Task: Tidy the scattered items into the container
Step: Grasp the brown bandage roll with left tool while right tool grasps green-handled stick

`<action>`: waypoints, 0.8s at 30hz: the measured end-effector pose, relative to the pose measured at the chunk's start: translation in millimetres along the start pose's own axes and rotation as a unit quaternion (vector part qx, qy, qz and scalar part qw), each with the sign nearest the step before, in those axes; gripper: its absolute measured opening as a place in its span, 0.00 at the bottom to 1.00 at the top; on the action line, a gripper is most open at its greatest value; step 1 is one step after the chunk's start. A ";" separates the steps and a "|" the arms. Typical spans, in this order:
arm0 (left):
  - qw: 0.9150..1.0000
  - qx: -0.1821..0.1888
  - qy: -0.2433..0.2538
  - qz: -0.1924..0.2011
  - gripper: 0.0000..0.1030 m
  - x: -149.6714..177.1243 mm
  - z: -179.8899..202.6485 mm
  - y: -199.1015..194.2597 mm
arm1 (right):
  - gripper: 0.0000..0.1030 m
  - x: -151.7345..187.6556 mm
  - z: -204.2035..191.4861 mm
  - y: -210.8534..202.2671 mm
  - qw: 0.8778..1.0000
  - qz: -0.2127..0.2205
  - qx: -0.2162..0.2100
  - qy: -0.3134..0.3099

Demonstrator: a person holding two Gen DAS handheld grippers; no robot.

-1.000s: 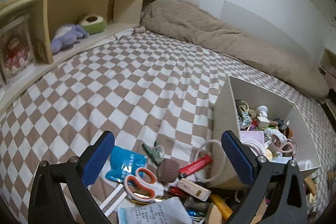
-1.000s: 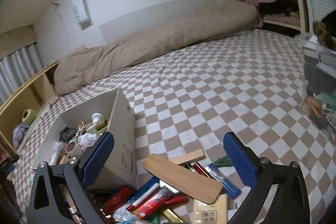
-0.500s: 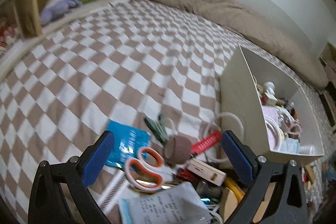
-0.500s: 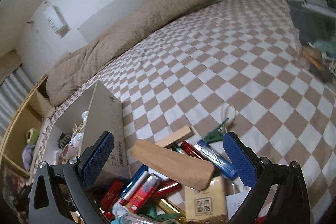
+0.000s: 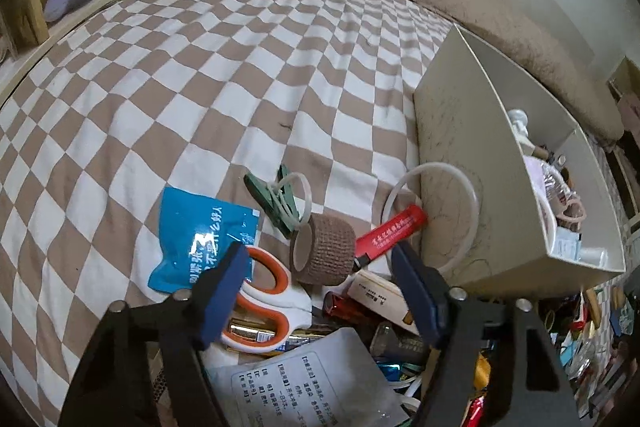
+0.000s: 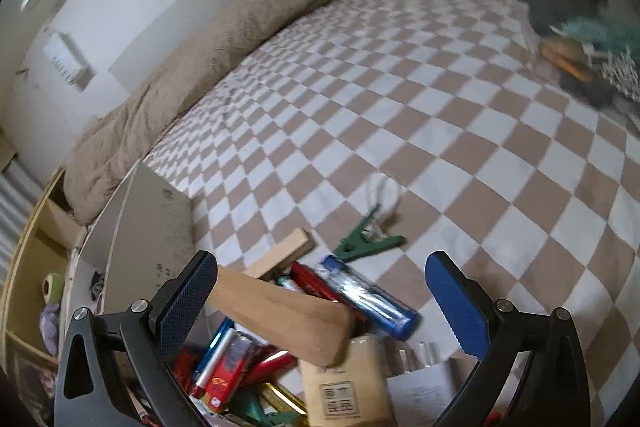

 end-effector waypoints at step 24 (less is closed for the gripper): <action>1.000 0.008 -0.015 -0.014 0.25 -2.4 -5.9 20.0 | 1.00 -7.7 27.6 48.6 0.993 -0.063 -0.051 0.089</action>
Point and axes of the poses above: each gripper's, at about its wrist camera, not at the fingertips, and y roughly the way its jaws point, z to its right, x to its underside, the point moved 2 cm from there along y, roughly the way its jaws point, and after that the axes turned 10 degrees about -y, right-handed, at the moved point
